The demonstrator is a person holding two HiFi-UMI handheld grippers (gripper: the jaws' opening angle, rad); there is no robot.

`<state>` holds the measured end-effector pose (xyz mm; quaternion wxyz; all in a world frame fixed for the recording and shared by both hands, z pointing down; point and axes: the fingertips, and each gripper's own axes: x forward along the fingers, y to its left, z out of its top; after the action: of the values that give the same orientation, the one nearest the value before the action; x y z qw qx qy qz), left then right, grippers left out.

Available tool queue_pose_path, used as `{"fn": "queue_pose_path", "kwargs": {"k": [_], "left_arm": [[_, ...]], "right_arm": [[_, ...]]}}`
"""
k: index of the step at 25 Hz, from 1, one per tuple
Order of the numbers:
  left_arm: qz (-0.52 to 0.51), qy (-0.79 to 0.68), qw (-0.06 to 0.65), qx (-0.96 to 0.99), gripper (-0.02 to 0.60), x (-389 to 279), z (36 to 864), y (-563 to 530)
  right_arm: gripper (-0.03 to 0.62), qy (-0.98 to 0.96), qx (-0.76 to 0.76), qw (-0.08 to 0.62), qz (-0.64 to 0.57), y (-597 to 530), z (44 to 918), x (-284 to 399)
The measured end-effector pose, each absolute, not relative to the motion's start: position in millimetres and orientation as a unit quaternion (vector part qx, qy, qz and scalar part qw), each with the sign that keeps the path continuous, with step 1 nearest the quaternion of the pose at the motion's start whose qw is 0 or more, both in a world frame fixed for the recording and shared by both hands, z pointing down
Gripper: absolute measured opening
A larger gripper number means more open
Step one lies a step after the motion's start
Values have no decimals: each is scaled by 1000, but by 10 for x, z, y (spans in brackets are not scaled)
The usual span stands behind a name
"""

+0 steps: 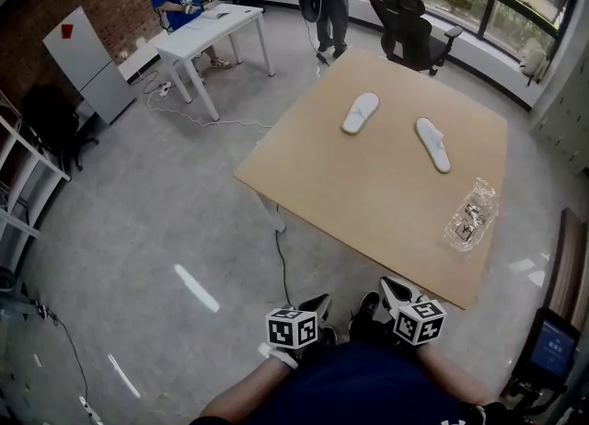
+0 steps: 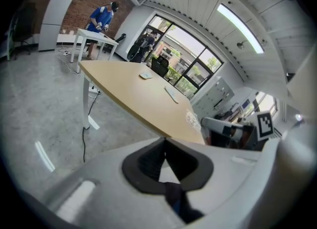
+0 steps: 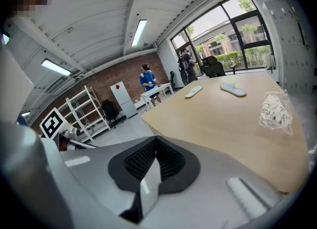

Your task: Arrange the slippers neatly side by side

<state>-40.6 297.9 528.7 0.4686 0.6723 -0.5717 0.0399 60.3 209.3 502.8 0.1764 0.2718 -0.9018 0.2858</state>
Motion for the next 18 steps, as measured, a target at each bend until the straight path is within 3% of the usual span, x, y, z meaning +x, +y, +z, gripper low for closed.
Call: {"fn": "queue_pose_path", "kwargs": {"k": [5,18], "left_arm": [[46,-581,461,669,3,-521,5223,2913],[90,-571,454,678,3,-164,5166,1452]], "right_arm": [[11,-901,274,166,293,1973,4984,531],[11,-897,267,155,315,530,5034,764]]}}
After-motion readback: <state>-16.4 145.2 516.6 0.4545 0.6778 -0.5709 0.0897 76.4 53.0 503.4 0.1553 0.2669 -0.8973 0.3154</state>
